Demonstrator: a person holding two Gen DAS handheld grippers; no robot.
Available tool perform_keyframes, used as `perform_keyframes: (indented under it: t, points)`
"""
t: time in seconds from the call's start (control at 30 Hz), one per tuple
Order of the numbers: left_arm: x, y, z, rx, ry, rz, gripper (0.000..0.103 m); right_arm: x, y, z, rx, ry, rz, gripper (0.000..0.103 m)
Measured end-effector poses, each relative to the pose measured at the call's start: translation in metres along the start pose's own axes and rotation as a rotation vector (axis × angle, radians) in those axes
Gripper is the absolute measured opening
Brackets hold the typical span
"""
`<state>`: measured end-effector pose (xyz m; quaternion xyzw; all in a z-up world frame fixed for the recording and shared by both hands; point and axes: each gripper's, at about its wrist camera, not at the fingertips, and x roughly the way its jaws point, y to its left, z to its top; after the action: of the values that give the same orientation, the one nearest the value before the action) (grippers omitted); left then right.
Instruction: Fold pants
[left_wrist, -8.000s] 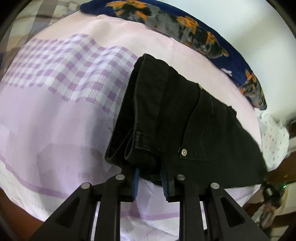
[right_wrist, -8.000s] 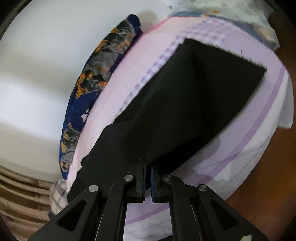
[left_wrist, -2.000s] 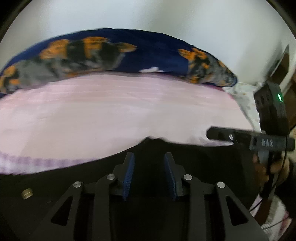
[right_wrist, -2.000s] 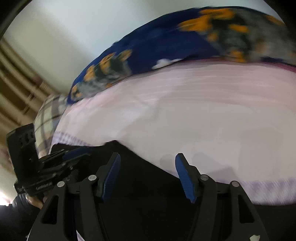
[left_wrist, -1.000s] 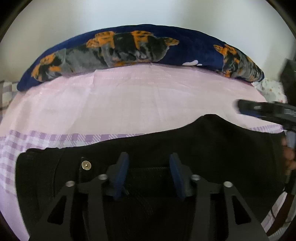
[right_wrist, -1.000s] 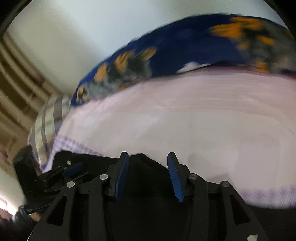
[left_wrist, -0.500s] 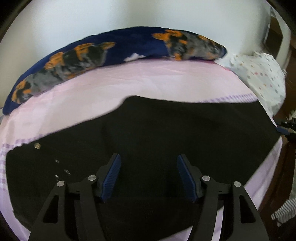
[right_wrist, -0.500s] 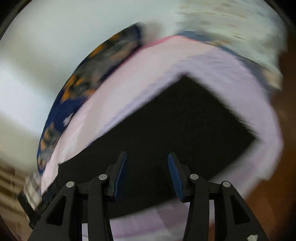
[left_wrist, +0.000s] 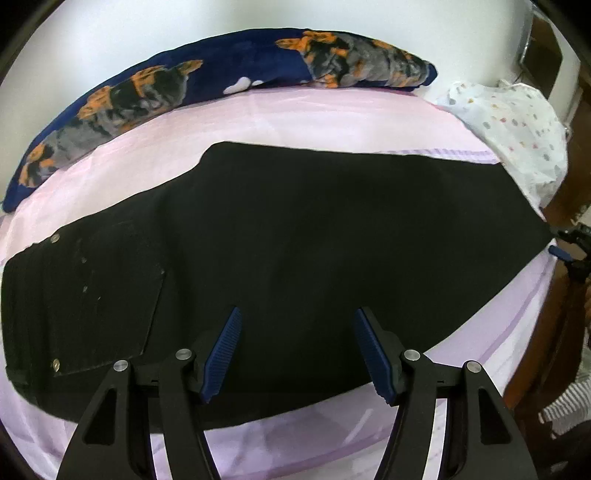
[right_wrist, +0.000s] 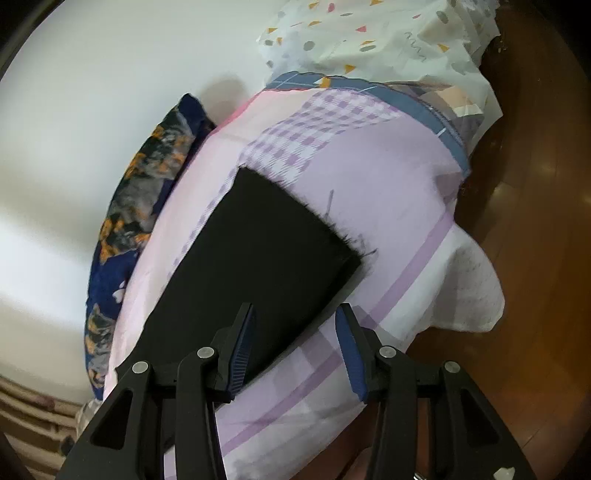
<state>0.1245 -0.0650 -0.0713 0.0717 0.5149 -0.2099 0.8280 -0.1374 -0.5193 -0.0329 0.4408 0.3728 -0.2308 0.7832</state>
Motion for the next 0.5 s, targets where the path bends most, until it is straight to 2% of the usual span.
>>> perform_keyframes:
  t: [0.17,0.3,0.4,0.5]
  points:
    - [0.006,0.005,-0.005,-0.022,0.022,0.026,0.064,0.006,-0.006,0.009,0.012,-0.061,0.011,0.035]
    - [0.014,0.014,-0.009,-0.062,0.032,0.036,0.064,0.014,-0.009,0.017,0.030,-0.073,0.015,0.011]
    - [0.016,0.018,-0.012,-0.082,0.017,0.039,0.064,0.017,-0.010,0.020,0.088,-0.059,0.076,0.009]
    - [0.014,0.021,-0.011,-0.098,0.016,0.026,0.065,0.012,0.006,0.019,0.097,-0.056,0.155,0.009]
